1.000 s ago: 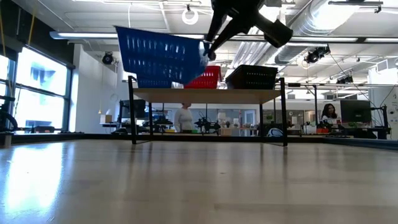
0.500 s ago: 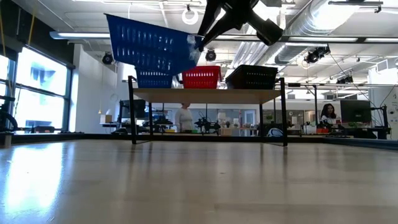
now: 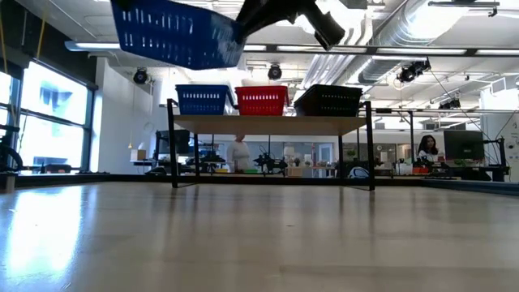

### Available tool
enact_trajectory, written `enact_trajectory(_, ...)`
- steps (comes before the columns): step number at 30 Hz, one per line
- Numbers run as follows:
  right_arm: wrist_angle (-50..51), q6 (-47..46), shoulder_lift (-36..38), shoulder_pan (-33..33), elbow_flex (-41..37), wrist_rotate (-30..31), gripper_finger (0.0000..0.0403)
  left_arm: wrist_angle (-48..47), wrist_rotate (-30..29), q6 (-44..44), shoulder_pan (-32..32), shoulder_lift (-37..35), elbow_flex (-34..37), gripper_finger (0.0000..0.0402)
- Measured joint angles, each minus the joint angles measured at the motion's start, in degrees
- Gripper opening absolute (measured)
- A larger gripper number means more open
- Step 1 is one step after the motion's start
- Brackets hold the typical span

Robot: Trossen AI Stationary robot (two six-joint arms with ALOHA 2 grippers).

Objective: Stack baskets on shelf by color
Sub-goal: Stack the blue bin on top of the other blue bins on the shelf

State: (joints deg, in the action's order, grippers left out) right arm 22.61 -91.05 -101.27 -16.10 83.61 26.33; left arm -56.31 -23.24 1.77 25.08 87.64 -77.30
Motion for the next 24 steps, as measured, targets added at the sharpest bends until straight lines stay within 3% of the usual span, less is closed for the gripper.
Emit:
enact_trajectory(8,-0.81,3.64,0.0,-0.7,2.87,0.03,0.0,-0.96,-0.81,-0.03,0.02,0.0,0.0,0.0151)
enact_trajectory(20,4.05,6.48,0.0,-0.83,6.32,1.04,0.0,-0.9,-2.05,-0.06,0.0,-0.11,-0.02,0.0011)
enact_trajectory(24,4.17,7.34,0.0,-0.84,6.32,1.62,0.0008,-0.81,-2.12,-0.5,0.02,-0.11,-0.04,0.0009)
